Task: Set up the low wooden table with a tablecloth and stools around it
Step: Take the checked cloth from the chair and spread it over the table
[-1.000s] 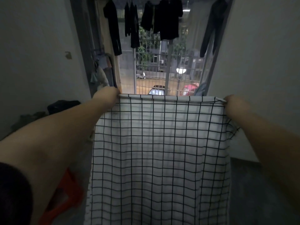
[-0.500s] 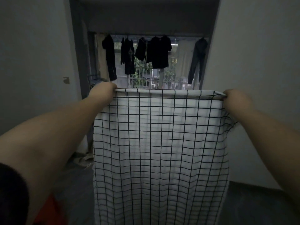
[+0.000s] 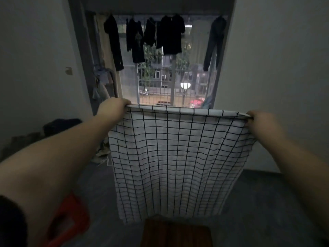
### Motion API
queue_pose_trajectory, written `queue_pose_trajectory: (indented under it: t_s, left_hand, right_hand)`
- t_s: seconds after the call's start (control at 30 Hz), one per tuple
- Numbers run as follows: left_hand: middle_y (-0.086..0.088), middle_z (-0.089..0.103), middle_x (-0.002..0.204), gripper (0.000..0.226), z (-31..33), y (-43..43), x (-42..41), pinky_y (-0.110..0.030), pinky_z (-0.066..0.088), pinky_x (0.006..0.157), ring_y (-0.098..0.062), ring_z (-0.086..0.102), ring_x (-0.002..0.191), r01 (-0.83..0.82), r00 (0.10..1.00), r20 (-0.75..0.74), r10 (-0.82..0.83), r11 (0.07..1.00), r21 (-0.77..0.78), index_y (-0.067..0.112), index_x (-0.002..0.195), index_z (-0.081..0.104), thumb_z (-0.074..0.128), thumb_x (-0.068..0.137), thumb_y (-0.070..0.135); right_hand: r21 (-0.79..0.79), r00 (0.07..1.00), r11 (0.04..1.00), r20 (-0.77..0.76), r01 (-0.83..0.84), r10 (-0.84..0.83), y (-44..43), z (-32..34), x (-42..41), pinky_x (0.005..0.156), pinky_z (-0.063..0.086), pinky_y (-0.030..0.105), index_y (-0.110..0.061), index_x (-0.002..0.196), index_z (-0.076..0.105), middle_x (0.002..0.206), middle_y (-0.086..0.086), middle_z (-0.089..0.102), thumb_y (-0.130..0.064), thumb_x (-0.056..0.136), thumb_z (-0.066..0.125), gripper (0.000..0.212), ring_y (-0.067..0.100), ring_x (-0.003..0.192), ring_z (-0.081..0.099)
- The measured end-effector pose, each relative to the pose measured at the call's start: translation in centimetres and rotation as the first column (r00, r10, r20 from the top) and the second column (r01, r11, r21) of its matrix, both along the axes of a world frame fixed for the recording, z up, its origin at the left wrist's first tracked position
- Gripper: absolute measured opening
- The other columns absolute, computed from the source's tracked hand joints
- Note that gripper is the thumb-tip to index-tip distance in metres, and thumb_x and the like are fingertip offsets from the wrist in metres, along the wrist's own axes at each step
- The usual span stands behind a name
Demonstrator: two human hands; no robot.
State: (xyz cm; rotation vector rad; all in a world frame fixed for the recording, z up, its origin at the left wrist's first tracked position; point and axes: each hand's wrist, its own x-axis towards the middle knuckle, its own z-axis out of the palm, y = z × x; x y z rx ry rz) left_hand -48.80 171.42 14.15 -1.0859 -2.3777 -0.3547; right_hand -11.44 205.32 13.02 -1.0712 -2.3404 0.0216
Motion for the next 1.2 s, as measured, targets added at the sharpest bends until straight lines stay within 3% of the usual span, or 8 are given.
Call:
queue_pose_trajectory:
  t_s: [0.23, 0.37, 0.47, 0.6, 0.7, 0.83, 1.0, 1.2]
  left_hand:
    - [-0.010, 0.069, 0.114, 0.029, -10.9, -5.9, 3.8, -0.036, 0.049, 0.074, -0.034, 0.065, 0.096, 0.065, 0.990, 0.131, -0.047, 0.988, -0.138, 0.035, 0.120, 0.066, 0.047, 0.100, 0.028]
    - [-0.007, 0.070, 0.115, 0.032, -14.7, -7.8, 5.1, -0.034, 0.049, 0.076, -0.029, 0.064, 0.097, 0.077, 0.968, 0.251, -0.024, 0.977, -0.201, 0.034, 0.121, 0.068, 0.046, 0.100, 0.023]
    - [-0.005, 0.070, 0.103, 0.030, -16.7, -8.5, 5.6, -0.030, 0.044, 0.070, -0.021, 0.054, 0.079, 0.117, 0.943, 0.333, -0.024, 0.958, -0.263, 0.034, 0.113, 0.070, 0.048, 0.098, 0.023]
    - [0.003, 0.051, 0.077, 0.026, -18.5, -7.6, 5.5, -0.029, 0.040, 0.065, -0.020, 0.049, 0.072, 0.121, 0.941, 0.339, -0.005, 0.939, -0.321, 0.031, 0.108, 0.070, 0.047, 0.098, 0.023]
    - [0.005, 0.047, 0.072, 0.027, -20.1, -6.0, 4.9, -0.030, 0.041, 0.064, -0.022, 0.051, 0.072, 0.095, 0.936, 0.351, 0.038, 0.931, -0.352, 0.030, 0.104, 0.071, 0.045, 0.098, 0.021]
    - [-0.008, 0.067, 0.097, 0.029, -21.6, -2.8, 2.6, -0.033, 0.047, 0.070, -0.031, 0.063, 0.087, 0.067, 0.935, 0.347, 0.073, 0.925, -0.375, 0.030, 0.109, 0.070, 0.046, 0.098, 0.019]
    - [-0.013, 0.068, 0.108, 0.028, -20.9, 3.2, -1.4, -0.036, 0.050, 0.076, -0.034, 0.064, 0.096, 0.010, 0.939, 0.320, 0.124, 0.923, -0.386, 0.027, 0.112, 0.070, 0.048, 0.099, 0.017]
    - [-0.014, 0.064, 0.117, 0.033, -17.4, 9.0, -5.6, -0.040, 0.050, 0.079, -0.035, 0.062, 0.102, -0.082, 0.944, 0.275, 0.184, 0.935, -0.346, 0.028, 0.120, 0.068, 0.042, 0.100, 0.020]
  right_hand:
    - [-0.089, 0.990, 0.995, 0.137, 0.036, -0.024, -6.0, -10.8, 3.9, 0.063, 0.041, 0.035, -0.014, 0.106, 0.068, 0.082, 0.018, 0.062, -0.012, 0.097, 0.050, 0.020, 0.029, 0.070, 0.050]
    - [-0.122, 0.972, 0.989, 0.228, 0.079, -0.050, -9.1, -15.0, 5.7, 0.062, 0.049, 0.038, -0.017, 0.105, 0.067, 0.079, 0.015, 0.061, -0.016, 0.098, 0.049, 0.020, 0.032, 0.070, 0.054]
    - [-0.150, 0.963, 0.982, 0.259, 0.111, -0.070, -11.1, -17.4, 7.3, 0.061, 0.045, 0.035, -0.016, 0.098, 0.067, 0.085, 0.019, 0.065, -0.016, 0.094, 0.052, 0.016, 0.032, 0.068, 0.054]
    - [-0.207, 0.950, 0.964, 0.296, 0.168, -0.102, -12.0, -19.9, 8.2, 0.063, 0.047, 0.035, -0.016, 0.090, 0.064, 0.083, 0.014, 0.066, -0.015, 0.091, 0.051, 0.013, 0.033, 0.074, 0.059]
    - [-0.243, 0.931, 0.948, 0.347, 0.207, -0.115, -11.2, -21.5, 7.5, 0.061, 0.045, 0.034, -0.015, 0.088, 0.062, 0.082, 0.013, 0.064, -0.015, 0.093, 0.050, 0.012, 0.030, 0.068, 0.053]
    - [-0.280, 0.928, 0.938, 0.360, 0.202, -0.093, -8.0, -23.4, 5.0, 0.062, 0.046, 0.035, -0.010, 0.094, 0.067, 0.078, 0.013, 0.061, -0.014, 0.094, 0.049, 0.018, 0.029, 0.068, 0.053]
    - [-0.275, 0.940, 0.951, 0.340, 0.139, -0.039, -1.5, -23.4, -0.8, 0.066, 0.048, 0.036, -0.009, 0.101, 0.069, 0.092, 0.019, 0.068, -0.014, 0.096, 0.051, 0.019, 0.035, 0.079, 0.061]
    - [-0.295, 0.951, 0.949, 0.308, 0.116, -0.020, 5.3, -19.3, -7.2, 0.070, 0.048, 0.037, -0.012, 0.092, 0.063, 0.095, 0.020, 0.067, -0.008, 0.094, 0.052, 0.013, 0.032, 0.078, 0.057]
